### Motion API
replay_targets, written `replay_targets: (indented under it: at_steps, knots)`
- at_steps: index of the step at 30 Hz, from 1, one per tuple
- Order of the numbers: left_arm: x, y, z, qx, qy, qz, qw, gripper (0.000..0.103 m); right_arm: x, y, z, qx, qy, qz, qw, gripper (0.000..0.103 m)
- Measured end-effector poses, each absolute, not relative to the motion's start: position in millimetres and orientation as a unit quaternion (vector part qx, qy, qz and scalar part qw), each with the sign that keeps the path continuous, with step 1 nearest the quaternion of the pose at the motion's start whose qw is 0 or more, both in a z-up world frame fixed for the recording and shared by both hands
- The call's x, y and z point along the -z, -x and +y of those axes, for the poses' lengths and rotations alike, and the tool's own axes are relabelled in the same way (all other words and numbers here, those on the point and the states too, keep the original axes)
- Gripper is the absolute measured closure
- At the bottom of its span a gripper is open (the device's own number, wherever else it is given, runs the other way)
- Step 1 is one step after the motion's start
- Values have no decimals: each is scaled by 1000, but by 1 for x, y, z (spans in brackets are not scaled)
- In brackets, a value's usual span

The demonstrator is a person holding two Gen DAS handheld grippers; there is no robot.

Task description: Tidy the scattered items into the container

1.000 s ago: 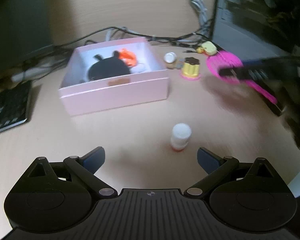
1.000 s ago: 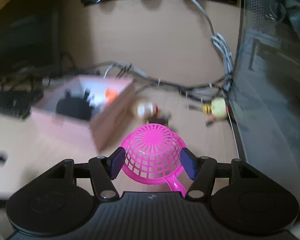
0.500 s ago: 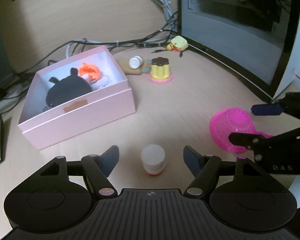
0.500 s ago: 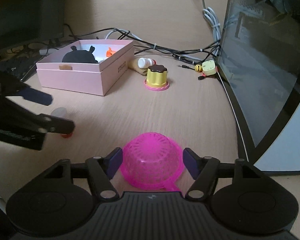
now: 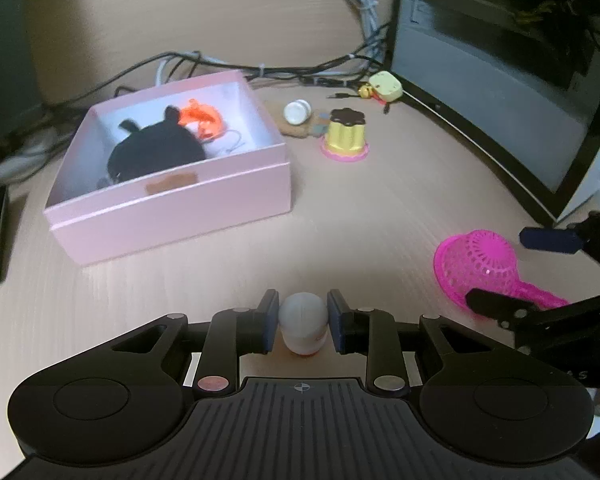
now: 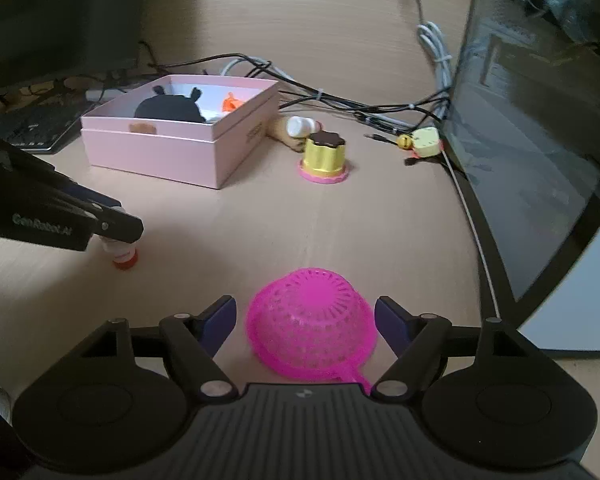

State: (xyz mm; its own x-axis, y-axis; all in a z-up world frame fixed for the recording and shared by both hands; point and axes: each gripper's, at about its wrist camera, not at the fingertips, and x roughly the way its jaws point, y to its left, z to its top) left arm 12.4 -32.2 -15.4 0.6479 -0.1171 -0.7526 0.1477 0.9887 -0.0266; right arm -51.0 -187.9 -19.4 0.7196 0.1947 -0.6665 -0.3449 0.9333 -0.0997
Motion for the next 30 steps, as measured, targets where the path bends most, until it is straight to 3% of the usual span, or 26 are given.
replay_targets:
  at_steps: [11, 14, 17, 19, 22, 25, 30]
  knots:
    - [22, 4, 34, 18, 146, 432, 890, 74, 18, 55, -161, -182, 141, 335, 914, 22]
    - [26, 10, 53, -16, 169, 429, 887, 69, 18, 56, -154, -189, 149, 332, 912, 21]
    - [27, 19, 72, -46, 183, 420, 887, 52, 17, 56, -149, -196, 155, 329, 911, 20]
    - [27, 25, 86, -66, 198, 411, 887, 28, 16, 57, -145, -200, 158, 328, 910, 20]
    - [27, 34, 105, -96, 219, 397, 886, 15, 16, 57, -140, -206, 163, 326, 908, 19]
    - [25, 42, 117, -121, 215, 384, 890, 9, 16, 56, -136, -211, 167, 326, 906, 19]
    - [19, 51, 113, -115, 144, 381, 906, 9, 18, 56, -131, -216, 175, 326, 904, 18]
